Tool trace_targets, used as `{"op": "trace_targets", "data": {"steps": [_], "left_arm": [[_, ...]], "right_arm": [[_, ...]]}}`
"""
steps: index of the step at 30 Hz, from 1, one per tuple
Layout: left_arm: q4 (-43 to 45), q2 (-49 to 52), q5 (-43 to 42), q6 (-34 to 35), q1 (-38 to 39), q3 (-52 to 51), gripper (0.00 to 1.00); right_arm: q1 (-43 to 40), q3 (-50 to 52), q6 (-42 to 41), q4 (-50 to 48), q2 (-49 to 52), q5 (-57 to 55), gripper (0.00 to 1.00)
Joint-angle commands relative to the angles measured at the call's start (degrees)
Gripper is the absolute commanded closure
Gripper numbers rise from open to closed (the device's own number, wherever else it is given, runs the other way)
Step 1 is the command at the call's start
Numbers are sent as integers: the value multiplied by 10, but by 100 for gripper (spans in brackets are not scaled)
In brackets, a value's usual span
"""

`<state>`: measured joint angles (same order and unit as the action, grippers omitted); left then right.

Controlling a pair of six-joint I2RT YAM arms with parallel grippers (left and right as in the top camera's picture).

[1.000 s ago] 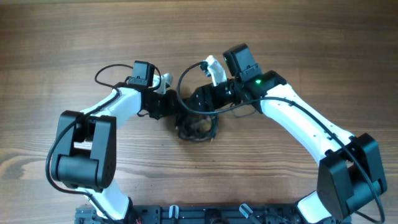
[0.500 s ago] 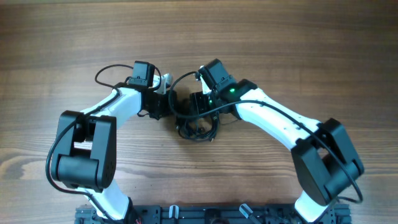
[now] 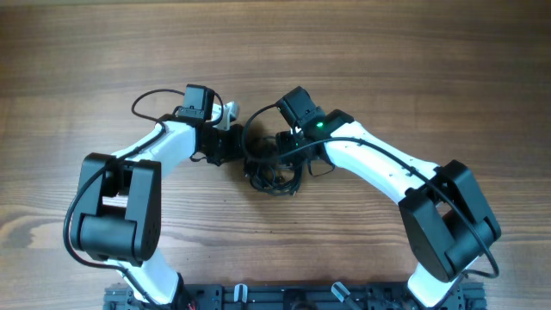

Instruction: Untangle cables

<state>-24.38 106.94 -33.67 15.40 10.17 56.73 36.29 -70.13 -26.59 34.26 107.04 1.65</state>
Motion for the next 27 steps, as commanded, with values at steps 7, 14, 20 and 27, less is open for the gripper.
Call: {"op": "trace_targets", "data": {"steps": [7,14,20,27], "left_arm": [[-13,-88,-40,-32,-33,0,2],[-14,-168,25,-34,34,-3,9],[-20,-57,177,-26,122,-3,47],[-19,-52,38,259,88,-11,96]], "right_arm": [[-77,-77,89,48,-56,197,30],[-171,-74,101,97,-61,303,25],[-181,-38,94,155,-61,319,14],[-147,37,98,84,-61,364,5]]}}
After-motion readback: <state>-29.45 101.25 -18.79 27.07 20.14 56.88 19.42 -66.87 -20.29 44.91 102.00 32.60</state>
